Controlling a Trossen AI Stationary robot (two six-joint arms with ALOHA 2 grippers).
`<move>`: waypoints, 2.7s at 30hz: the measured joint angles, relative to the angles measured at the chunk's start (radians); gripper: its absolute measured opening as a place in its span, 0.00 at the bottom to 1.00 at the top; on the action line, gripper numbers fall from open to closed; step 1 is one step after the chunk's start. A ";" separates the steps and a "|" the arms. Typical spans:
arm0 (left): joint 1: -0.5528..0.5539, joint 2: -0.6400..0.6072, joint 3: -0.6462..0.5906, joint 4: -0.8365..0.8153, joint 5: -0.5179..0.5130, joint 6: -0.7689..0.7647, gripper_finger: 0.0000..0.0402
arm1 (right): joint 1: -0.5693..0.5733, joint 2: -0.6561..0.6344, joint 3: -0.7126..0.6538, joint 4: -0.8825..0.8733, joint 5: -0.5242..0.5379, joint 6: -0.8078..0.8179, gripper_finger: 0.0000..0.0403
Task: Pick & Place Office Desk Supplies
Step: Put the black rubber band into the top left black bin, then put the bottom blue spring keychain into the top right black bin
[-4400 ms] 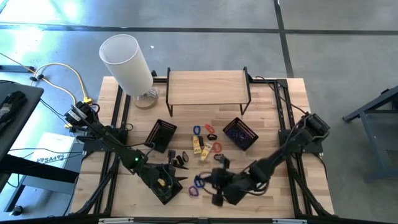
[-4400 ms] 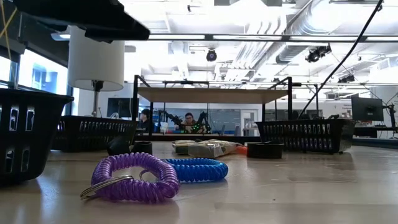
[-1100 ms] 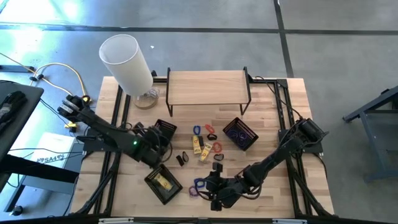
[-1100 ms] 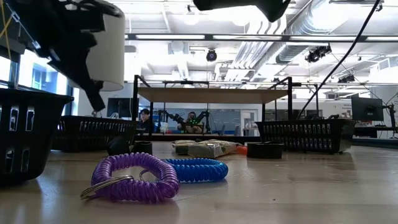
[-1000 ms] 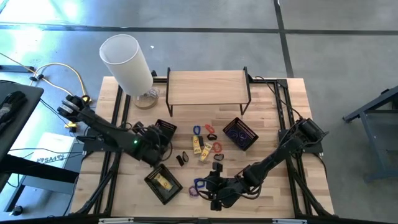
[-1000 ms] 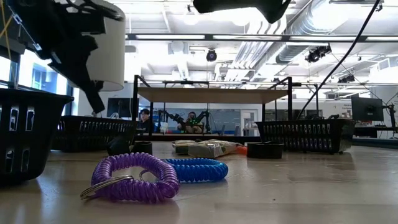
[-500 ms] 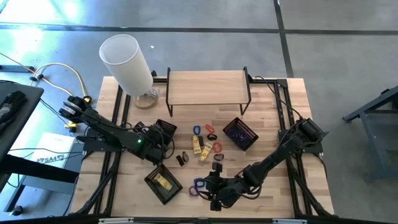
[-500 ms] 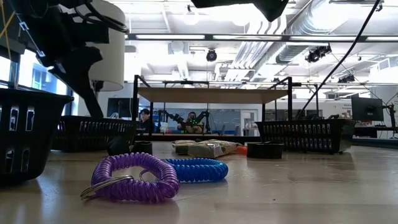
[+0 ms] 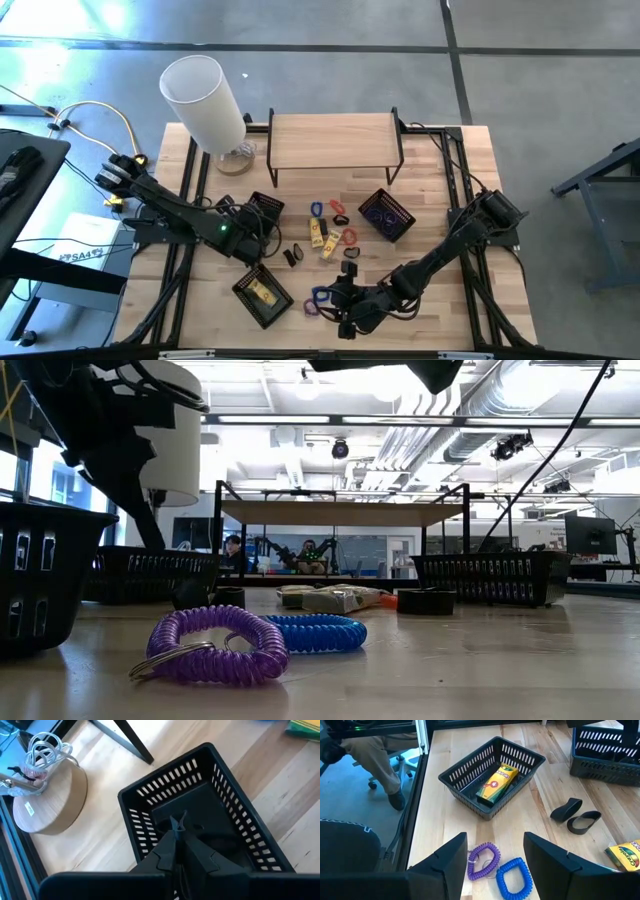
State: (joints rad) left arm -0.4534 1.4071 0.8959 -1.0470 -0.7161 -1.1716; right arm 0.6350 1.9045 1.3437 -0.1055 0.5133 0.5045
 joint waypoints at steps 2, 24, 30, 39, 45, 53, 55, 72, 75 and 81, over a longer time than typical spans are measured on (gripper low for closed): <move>0.000 0.000 0.000 0.000 -0.002 -0.001 0.04 | 0.000 0.000 0.000 0.000 0.000 0.000 0.45; 0.000 0.000 0.000 0.000 -0.019 0.044 0.39 | 0.000 0.000 0.000 -0.002 0.000 0.000 0.45; -0.039 0.000 0.000 0.000 -0.092 0.040 0.39 | 0.000 0.000 0.001 -0.005 -0.023 -0.004 0.45; -0.198 0.000 0.000 0.016 -0.264 0.044 0.39 | -0.008 0.007 0.000 -0.078 -0.020 -0.014 0.45; -0.291 0.000 0.000 0.137 -0.264 0.157 0.39 | -0.030 0.080 -0.002 -0.088 -0.049 -0.079 0.45; -0.341 0.000 0.000 0.354 -0.263 0.367 0.39 | -0.074 0.131 -0.003 -0.077 -0.111 -0.108 0.45; -0.342 0.000 0.000 0.396 -0.264 0.404 0.39 | -0.082 0.131 -0.003 -0.082 -0.117 -0.109 0.45; -0.341 0.000 0.000 0.540 -0.211 0.522 0.39 | -0.108 0.131 -0.003 -0.086 -0.136 -0.143 0.45; -0.341 0.000 0.000 0.540 -0.211 0.521 0.39 | -0.100 0.131 -0.003 -0.084 -0.115 -0.171 0.43; -0.341 0.000 0.000 0.540 -0.211 0.521 0.39 | -0.100 0.131 -0.003 -0.086 -0.097 -0.188 0.36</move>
State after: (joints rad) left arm -0.7940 1.4071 0.8955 -0.5072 -0.9268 -0.6502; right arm 0.5348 2.0357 1.3407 -0.1913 0.4164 0.3166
